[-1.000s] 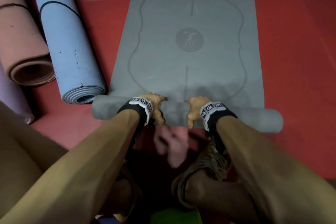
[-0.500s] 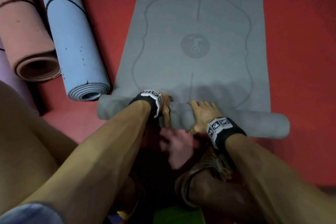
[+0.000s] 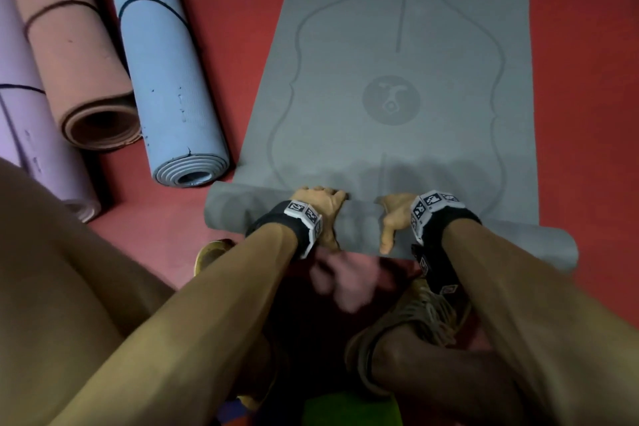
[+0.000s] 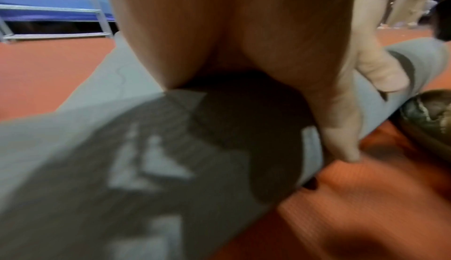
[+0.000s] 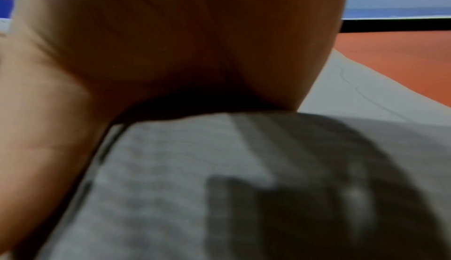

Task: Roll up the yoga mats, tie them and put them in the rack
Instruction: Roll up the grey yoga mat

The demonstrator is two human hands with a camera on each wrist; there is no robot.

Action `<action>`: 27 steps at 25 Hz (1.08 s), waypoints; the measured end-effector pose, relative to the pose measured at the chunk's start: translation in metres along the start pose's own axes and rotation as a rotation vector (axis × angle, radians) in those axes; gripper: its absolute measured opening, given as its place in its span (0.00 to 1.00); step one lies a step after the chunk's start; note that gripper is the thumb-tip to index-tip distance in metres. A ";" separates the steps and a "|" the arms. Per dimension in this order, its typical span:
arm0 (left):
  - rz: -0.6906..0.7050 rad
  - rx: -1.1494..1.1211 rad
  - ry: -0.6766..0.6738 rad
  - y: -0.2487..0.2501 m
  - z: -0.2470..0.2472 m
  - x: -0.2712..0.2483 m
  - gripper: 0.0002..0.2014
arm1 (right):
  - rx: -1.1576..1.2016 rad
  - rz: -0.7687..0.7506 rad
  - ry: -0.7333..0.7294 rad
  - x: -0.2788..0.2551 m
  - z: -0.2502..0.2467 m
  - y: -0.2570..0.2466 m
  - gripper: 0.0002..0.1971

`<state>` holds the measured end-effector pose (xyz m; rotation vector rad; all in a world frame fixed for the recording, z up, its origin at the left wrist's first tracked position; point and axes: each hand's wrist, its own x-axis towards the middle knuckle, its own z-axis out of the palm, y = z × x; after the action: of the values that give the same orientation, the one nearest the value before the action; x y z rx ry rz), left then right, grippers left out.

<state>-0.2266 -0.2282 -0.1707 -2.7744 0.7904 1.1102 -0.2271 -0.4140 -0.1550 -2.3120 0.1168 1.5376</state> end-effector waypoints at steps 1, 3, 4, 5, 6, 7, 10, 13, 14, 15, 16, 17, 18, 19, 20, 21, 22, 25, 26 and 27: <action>-0.002 -0.011 -0.012 0.000 -0.004 0.001 0.52 | 0.003 0.000 0.025 0.001 0.005 0.003 0.36; -0.013 -0.038 -0.053 0.000 -0.015 0.010 0.46 | -0.053 0.006 0.117 0.001 0.016 0.008 0.43; -0.025 -0.040 -0.094 0.001 -0.022 0.013 0.41 | -0.133 0.002 0.181 -0.001 0.021 0.010 0.47; -0.058 -0.024 -0.163 -0.001 -0.026 0.017 0.35 | -0.243 -0.012 0.257 -0.003 0.028 0.010 0.51; -0.089 -0.025 -0.223 0.001 -0.024 0.025 0.29 | -0.342 -0.030 0.331 -0.007 0.037 0.010 0.53; -0.092 -0.050 -0.279 0.000 -0.020 0.034 0.25 | -0.399 -0.046 0.394 -0.012 0.045 0.008 0.53; -0.062 -0.059 -0.345 -0.004 -0.012 0.047 0.24 | -0.384 -0.033 0.443 -0.019 0.051 0.000 0.48; -0.012 -0.133 -0.254 -0.006 -0.015 0.040 0.41 | -0.325 0.032 0.312 -0.014 0.029 -0.007 0.47; 0.011 -0.116 -0.202 -0.006 -0.018 0.032 0.48 | -0.289 0.041 0.265 -0.010 0.023 -0.009 0.46; 0.007 -0.102 -0.168 -0.004 -0.018 0.026 0.50 | -0.246 0.041 0.218 -0.009 0.016 -0.011 0.44; -0.018 -0.049 -0.127 0.000 -0.015 0.018 0.50 | -0.195 0.028 0.157 -0.007 0.010 -0.013 0.43; -0.032 0.006 -0.073 0.001 -0.009 0.010 0.51 | -0.145 0.021 0.082 -0.004 0.005 -0.012 0.43; -0.027 0.035 -0.009 0.002 -0.003 0.004 0.53 | -0.105 0.015 0.016 -0.003 0.002 -0.011 0.42; -0.017 0.039 0.031 0.003 0.000 -0.001 0.54 | -0.071 0.011 -0.025 -0.003 -0.001 -0.011 0.41; -0.007 0.029 0.039 0.002 0.001 -0.004 0.54 | -0.043 0.007 -0.042 -0.003 -0.001 -0.011 0.38; -0.014 0.012 0.015 0.004 -0.003 -0.005 0.51 | -0.018 0.009 -0.033 -0.002 0.001 -0.008 0.36; -0.026 -0.018 -0.004 0.003 -0.010 -0.003 0.44 | 0.000 0.009 -0.004 0.000 0.004 -0.006 0.37; -0.041 -0.098 -0.121 0.002 -0.026 0.006 0.27 | -0.109 -0.002 0.170 -0.006 0.019 0.003 0.46; -0.013 -0.209 -0.190 -0.003 -0.027 0.011 0.24 | -0.208 -0.015 0.248 -0.010 0.024 0.009 0.50; 0.003 -0.371 -0.273 -0.010 -0.027 0.017 0.19 | -0.294 -0.024 0.311 -0.013 0.029 0.015 0.54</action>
<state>-0.1942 -0.2330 -0.1627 -2.7979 0.6099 1.7469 -0.2618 -0.4201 -0.1571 -2.7608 -0.0637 1.2408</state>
